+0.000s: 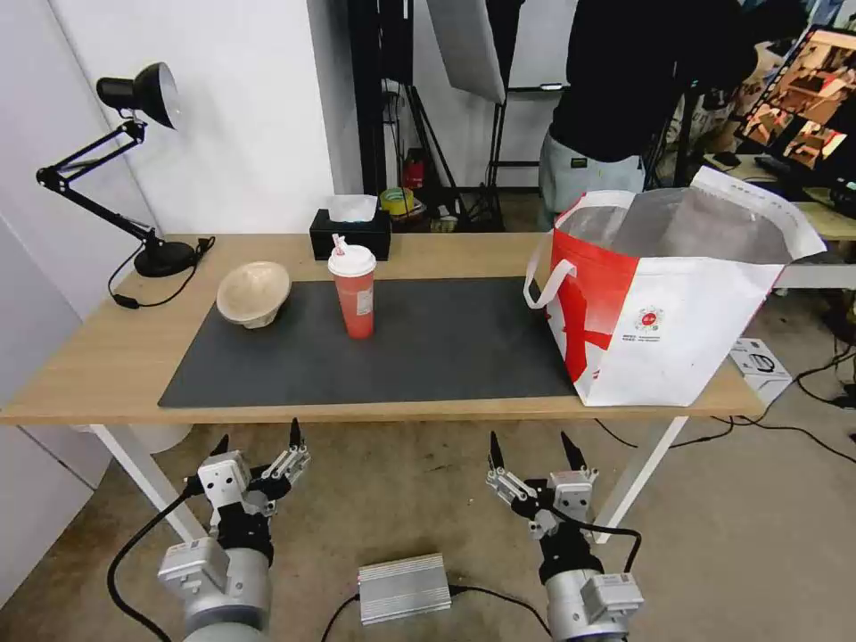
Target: Pick up the trash from the table and place it into the takeout bag.
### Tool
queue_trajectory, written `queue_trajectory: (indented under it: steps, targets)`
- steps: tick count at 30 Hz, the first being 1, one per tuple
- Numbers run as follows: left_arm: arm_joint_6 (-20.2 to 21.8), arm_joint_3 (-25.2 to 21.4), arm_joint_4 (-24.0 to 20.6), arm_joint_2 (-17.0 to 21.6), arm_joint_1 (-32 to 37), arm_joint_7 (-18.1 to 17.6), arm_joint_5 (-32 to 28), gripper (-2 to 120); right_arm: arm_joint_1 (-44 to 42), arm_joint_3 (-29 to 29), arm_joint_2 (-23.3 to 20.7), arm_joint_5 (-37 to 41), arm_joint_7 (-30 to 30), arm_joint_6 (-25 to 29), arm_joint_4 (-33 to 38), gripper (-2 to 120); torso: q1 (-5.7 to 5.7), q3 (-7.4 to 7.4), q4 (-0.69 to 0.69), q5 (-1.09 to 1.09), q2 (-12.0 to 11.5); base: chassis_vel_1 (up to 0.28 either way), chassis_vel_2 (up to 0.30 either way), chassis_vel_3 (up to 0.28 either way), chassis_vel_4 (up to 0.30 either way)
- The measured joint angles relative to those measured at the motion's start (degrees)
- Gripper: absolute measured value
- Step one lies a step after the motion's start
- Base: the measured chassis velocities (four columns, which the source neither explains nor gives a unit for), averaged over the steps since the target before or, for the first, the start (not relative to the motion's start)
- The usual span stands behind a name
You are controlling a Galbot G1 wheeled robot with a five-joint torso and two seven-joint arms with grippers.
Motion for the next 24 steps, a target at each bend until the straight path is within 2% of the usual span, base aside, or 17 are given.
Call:
queue_trajectory:
  steps: [22,24]
  targets:
    - [-0.03,-0.29,0.57,0.41,-0.65,0.0,-0.18,100,1.92,-0.45,0.56,1.29,-0.58,0.52,-0.77,100,0.0,0.0,0.0,0.0,0.0,0.0,0.0,0.0,0.0]
    - [-0.08,-0.41,0.59,0.58,-0.65,-0.01,-0.29,100,2.68,-0.57,0.46,2.1,-3.66,2.26,-0.92,100,0.0,0.0,-0.01,0.0,0.0,0.0,0.0,0.0,0.0]
